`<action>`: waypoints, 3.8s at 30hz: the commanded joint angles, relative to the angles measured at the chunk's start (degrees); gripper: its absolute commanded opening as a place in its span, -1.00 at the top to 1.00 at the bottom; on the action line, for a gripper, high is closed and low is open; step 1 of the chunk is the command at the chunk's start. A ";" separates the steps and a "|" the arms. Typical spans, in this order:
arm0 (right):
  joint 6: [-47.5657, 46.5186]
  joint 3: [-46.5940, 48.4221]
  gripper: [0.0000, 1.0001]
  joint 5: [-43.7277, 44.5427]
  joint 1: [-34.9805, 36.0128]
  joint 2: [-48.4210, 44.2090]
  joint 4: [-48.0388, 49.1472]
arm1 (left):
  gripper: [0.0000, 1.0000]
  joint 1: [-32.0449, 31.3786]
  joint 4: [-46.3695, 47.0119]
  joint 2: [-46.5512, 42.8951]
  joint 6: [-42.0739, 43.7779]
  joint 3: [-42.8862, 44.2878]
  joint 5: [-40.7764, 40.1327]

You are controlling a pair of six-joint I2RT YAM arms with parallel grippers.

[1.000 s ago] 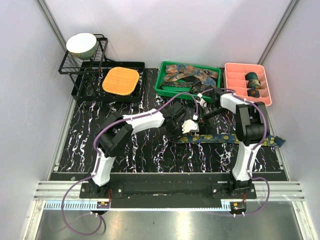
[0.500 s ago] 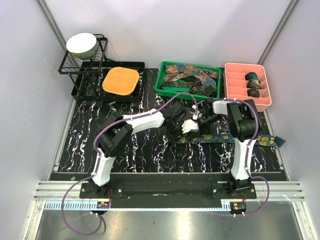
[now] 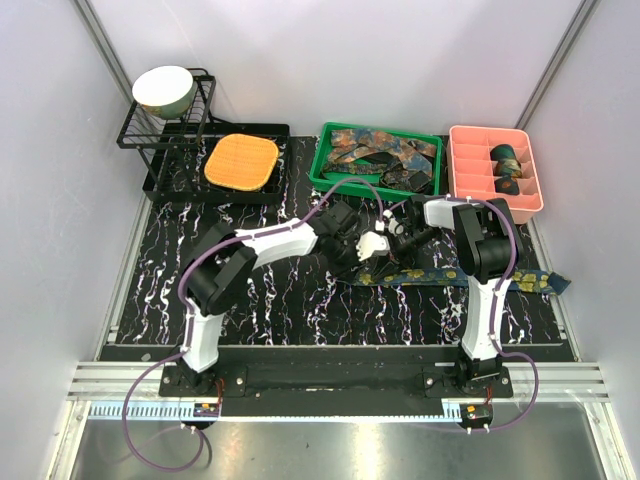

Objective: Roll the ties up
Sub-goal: Roll the tie at the center of the board.

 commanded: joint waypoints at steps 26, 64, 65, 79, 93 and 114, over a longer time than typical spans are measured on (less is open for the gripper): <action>0.89 1.07 0.77 12.58 -0.08 4.28 1.27 | 0.94 -0.87 -6.91 1.67 8.66 -1.63 -5.70; 23.21 -15.54 0.48 -10.53 5.98 -6.35 40.55 | 0.89 -1.92 -8.93 5.81 3.83 1.00 -6.14; 23.30 -15.71 0.56 -10.70 5.90 -6.53 40.82 | 0.89 -1.92 -8.85 5.81 3.66 0.92 -6.23; 16.46 -13.70 1.00 -2.20 5.90 -4.52 28.96 | 0.52 -1.57 -7.71 5.98 1.64 0.65 -6.23; 10.31 -5.35 1.00 11.88 5.90 2.43 14.46 | -0.64 10.55 41.64 -10.18 -12.05 -28.74 15.91; 7.83 -3.94 1.00 14.17 5.99 3.67 10.76 | 0.01 7.13 65.29 -2.45 -11.05 -31.34 19.61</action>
